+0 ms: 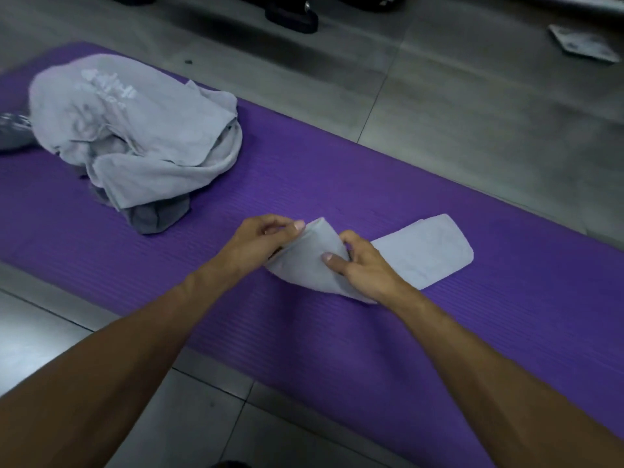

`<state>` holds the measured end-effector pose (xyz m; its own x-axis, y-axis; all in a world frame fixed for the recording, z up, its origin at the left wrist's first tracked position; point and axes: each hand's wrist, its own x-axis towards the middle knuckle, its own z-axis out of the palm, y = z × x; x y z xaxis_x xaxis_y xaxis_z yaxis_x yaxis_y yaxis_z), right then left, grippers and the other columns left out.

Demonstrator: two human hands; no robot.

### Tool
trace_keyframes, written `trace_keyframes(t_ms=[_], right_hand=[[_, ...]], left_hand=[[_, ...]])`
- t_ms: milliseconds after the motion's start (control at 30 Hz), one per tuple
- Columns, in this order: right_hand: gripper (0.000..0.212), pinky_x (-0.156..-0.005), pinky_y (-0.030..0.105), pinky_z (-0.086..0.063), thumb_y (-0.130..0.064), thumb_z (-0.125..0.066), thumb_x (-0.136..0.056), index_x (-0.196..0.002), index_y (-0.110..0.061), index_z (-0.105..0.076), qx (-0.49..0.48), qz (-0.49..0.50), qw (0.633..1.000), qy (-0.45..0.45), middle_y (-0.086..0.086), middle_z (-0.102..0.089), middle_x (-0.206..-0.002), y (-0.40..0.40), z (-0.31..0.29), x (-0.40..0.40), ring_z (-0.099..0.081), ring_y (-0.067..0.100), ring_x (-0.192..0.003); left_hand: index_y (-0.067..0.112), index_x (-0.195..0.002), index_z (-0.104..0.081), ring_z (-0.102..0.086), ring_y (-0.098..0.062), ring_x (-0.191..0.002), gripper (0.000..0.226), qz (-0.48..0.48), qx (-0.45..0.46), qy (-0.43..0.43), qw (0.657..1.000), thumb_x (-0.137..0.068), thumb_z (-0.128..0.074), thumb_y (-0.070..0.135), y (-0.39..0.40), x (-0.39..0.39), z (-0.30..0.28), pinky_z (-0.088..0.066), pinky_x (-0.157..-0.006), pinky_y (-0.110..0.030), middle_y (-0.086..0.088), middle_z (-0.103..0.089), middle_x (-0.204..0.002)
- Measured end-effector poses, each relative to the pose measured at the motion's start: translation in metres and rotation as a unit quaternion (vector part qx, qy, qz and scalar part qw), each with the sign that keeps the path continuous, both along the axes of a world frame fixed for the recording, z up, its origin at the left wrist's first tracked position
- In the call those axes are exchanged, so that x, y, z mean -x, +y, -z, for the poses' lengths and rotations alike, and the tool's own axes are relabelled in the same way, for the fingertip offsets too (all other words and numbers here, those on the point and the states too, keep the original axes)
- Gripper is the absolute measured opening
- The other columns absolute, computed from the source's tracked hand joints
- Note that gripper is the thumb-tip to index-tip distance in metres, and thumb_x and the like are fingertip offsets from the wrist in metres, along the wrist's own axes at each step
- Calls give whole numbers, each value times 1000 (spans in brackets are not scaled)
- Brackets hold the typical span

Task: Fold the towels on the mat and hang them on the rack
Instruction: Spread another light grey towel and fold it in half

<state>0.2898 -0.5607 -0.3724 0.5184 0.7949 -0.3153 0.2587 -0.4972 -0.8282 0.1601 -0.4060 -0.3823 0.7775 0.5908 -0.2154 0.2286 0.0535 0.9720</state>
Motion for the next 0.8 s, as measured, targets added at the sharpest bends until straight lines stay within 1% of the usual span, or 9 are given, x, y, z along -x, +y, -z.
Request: trace_keyframes(t_ms=[67,133,200,300,400,500,600,700,800], right_hand=[[17,-82,42,-53,-31,-64,-92,-98,-17,-57,-16,77,993,89,9,-70,-97,-19,-2,-7,-67,25,-91],[19,-90,46,-53,-23,-62,-94,-108,-13,-59,-65,154,959,230,12,-70,-110,-39,-5,-12,-68,28,-102],[25,-92,46,-53,-17,-58,-95,-119,-10,-58,-115,212,912,332,11,-69,-117,-57,-10,-14,-66,27,-107],[42,-96,54,-49,-15,-66,-87,-127,-7,-56,-173,268,865,387,13,-66,-122,-78,-9,-25,-63,31,-113],[52,-91,47,-53,-16,-78,-75,-122,-2,-60,-178,289,879,335,17,-67,-117,-90,-15,-41,-64,32,-110],[32,-88,41,-55,-11,-75,-80,-109,1,-66,-161,316,904,239,15,-72,-106,-92,-22,-65,-68,28,-100],[17,-78,35,-56,-11,-73,-83,-99,-11,-66,-177,347,901,190,7,-74,-95,-92,-24,-94,-70,19,-87],[14,-77,35,-56,-15,-72,-85,-96,-16,-65,-176,371,894,179,2,-74,-94,-95,-17,-124,-70,17,-86],[17,-81,37,-57,-20,-72,-86,-101,-16,-65,-153,378,900,155,4,-72,-103,-98,-2,-148,-69,19,-94]], left_hand=[[21,-96,-66,-61,-5,-73,30,3,129,-50,990,-76,-73,42,-9,-4,-3,-47,-69,-23,10,-68,-77],[17,-111,-62,-65,-16,-91,38,43,244,-69,966,-79,-71,36,-25,-9,-1,-51,-78,-30,2,-71,-98],[11,-120,-62,-65,-18,-106,45,129,241,-51,961,-78,-65,28,-47,-18,1,-52,-89,-30,-4,-69,-117],[17,-119,-63,-64,-11,-110,38,185,144,-15,972,-82,-73,21,-76,-36,5,-51,-90,-23,4,-71,-114],[18,-119,-62,-66,-1,-102,28,207,59,-1,977,-91,-65,18,-92,-54,6,-51,-81,-15,11,-71,-108],[20,-120,-62,-65,-2,-102,33,216,12,8,976,-89,-69,27,-100,-71,9,-52,-86,-21,10,-70,-111],[22,-115,-62,-66,-4,-99,53,182,-6,35,983,-71,-80,44,-101,-84,13,-54,-86,-28,10,-70,-108],[22,-114,-58,-61,1,-100,42,183,-61,50,980,-78,-79,27,-106,-88,26,-52,-87,-26,13,-66,-109],[24,-118,-54,-57,3,-104,38,182,-90,60,977,-85,-72,29,-111,-92,34,-49,-91,-25,16,-62,-113]])
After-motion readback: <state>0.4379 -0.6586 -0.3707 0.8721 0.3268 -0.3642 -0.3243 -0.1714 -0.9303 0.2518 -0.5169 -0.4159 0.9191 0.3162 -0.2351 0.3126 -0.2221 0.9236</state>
